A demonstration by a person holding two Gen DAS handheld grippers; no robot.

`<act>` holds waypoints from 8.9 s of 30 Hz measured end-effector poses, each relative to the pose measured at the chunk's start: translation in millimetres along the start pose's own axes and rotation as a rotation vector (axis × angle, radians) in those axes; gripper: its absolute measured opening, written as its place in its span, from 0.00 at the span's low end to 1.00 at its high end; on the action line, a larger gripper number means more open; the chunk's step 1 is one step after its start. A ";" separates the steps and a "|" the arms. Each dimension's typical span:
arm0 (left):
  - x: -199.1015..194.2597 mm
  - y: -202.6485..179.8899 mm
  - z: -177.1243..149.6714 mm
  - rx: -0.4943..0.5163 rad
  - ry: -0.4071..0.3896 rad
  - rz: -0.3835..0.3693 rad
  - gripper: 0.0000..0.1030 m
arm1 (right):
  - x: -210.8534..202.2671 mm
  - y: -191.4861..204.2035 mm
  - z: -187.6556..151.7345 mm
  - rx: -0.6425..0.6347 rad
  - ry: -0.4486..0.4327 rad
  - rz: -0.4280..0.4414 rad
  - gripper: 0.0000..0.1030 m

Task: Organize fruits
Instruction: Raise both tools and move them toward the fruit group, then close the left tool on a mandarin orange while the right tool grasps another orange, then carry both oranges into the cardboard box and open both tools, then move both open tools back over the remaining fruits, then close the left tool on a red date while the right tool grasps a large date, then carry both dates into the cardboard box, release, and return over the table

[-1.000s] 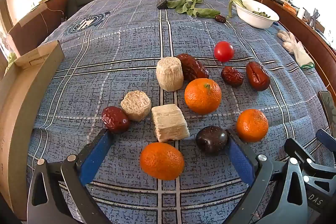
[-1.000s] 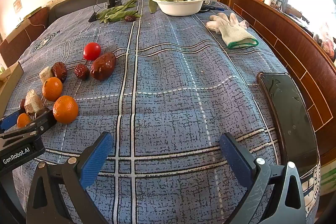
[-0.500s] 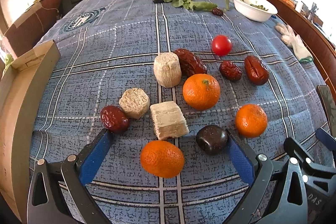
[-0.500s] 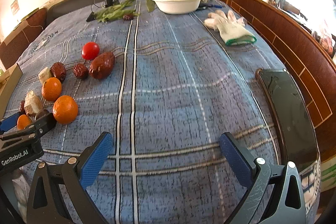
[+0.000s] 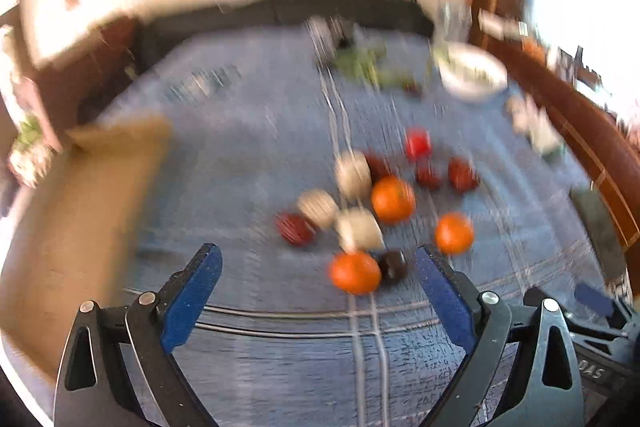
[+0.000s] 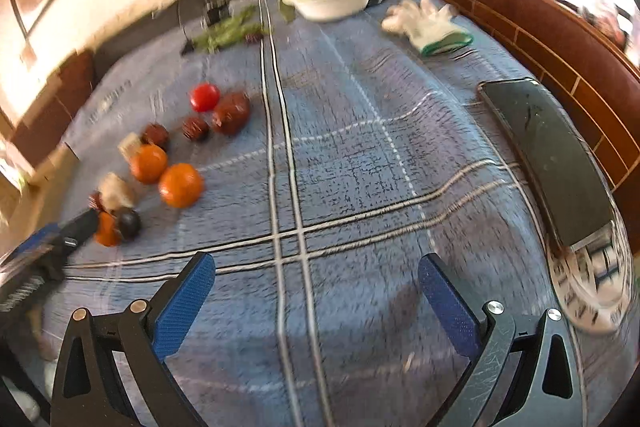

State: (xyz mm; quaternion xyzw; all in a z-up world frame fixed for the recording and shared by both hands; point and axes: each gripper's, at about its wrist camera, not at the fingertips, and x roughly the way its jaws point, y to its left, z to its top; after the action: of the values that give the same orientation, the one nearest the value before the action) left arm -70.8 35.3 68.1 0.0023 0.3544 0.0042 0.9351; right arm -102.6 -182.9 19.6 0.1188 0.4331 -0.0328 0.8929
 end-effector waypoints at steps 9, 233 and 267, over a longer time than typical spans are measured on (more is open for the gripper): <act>-99.4 26.2 -3.5 -0.040 -0.334 0.183 1.00 | -75.3 22.4 -8.9 0.009 -0.345 0.014 1.00; 89.6 35.2 0.6 -0.026 0.118 -0.381 0.28 | 82.3 45.7 84.9 -0.066 -0.100 0.191 0.32; 120.5 317.5 46.7 -0.449 0.317 -0.058 0.29 | 85.8 394.4 1.8 -0.614 0.151 0.484 0.34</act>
State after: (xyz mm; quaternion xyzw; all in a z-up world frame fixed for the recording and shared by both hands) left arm 48.4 353.9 25.5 -0.2158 0.4863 0.0562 0.8448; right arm 15.8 202.9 26.1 -0.0528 0.4468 0.3182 0.8344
